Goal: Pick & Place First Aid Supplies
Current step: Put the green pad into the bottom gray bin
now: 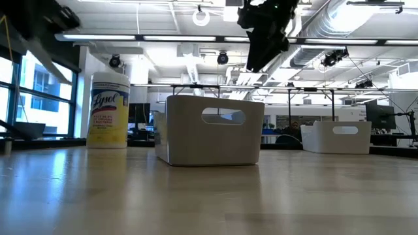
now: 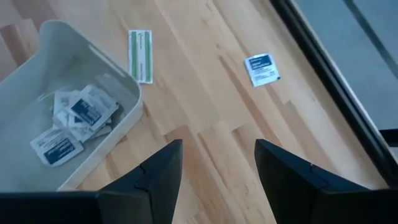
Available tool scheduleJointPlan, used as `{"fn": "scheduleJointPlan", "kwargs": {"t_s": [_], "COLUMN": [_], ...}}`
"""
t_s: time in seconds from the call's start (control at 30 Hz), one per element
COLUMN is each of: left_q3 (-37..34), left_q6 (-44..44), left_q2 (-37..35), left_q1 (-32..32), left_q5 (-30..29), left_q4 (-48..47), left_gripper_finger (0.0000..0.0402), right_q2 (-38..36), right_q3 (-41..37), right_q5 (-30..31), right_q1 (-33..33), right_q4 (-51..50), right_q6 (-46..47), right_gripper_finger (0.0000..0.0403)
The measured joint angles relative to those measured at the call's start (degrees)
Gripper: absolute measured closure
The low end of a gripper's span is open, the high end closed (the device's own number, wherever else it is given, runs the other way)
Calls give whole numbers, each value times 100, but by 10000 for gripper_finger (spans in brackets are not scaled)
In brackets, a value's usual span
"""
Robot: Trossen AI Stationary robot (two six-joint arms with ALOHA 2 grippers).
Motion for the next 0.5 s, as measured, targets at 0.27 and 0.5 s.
{"fn": "scheduleJointPlan", "kwargs": {"t_s": [0.27, 0.5], "left_q3": [403, -99], "left_q6": [-2609, -4779], "left_q2": [3, 356], "left_q1": [-2449, -4484], "left_q5": [-101, -889], "left_q4": [-301, 275], "left_gripper_finger": [401, 401], "right_q2": [0, 0], "right_q3": [1, 1], "right_q5": [199, 195], "right_q1": [0, 0], "right_q4": [100, 183], "right_q6": [0, -39], "right_gripper_finger": [208, 208]}}
